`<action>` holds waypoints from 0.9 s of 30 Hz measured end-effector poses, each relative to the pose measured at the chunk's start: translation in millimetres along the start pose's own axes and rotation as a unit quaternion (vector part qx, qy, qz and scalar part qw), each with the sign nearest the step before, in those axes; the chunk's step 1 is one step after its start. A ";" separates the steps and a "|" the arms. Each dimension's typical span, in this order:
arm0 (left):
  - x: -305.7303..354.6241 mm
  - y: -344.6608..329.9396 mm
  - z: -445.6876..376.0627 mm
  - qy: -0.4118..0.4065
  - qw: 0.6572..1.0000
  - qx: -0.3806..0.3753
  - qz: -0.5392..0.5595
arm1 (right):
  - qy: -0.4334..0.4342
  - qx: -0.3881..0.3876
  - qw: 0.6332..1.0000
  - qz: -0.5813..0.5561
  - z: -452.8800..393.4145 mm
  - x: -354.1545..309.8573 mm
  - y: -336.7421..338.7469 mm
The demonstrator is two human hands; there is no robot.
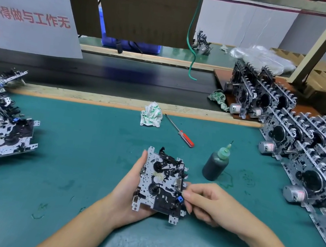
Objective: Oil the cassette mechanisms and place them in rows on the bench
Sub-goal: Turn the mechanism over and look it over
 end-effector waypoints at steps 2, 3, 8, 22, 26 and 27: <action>0.1 -0.9 0.3 0.000 1.000 0.000 0.001 | 0.010 0.018 1.000 0.018 1.3 -1.7 1.2; 0.0 -1.3 0.4 -0.001 1.000 0.000 0.002 | 0.013 0.025 0.999 0.024 1.7 -1.9 1.4; -0.1 -3.1 0.6 0.003 1.000 0.001 0.002 | -0.004 0.020 1.000 0.005 -0.4 3.5 -1.0; 0.6 -2.4 1.0 0.002 1.000 0.019 -0.012 | -0.024 -0.028 0.997 -0.066 -1.5 4.4 -8.2; 0.3 -1.6 0.8 0.003 1.000 0.025 -0.011 | 0.001 -0.036 0.997 -0.062 -1.6 0.9 -8.9; 0.3 -1.5 1.1 0.003 1.000 0.026 -0.012 | 0.002 -0.027 0.998 -0.055 -1.8 0.7 -8.2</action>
Point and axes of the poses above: each hand's wrist, its own z-axis away from the middle knuckle, its own y-axis out of the back of the hand, x = y × z, the point moved 6 cm from there along -z, towards the middle knuckle, and after that the axes turned 3 degrees about z, right-handed, at the moved point
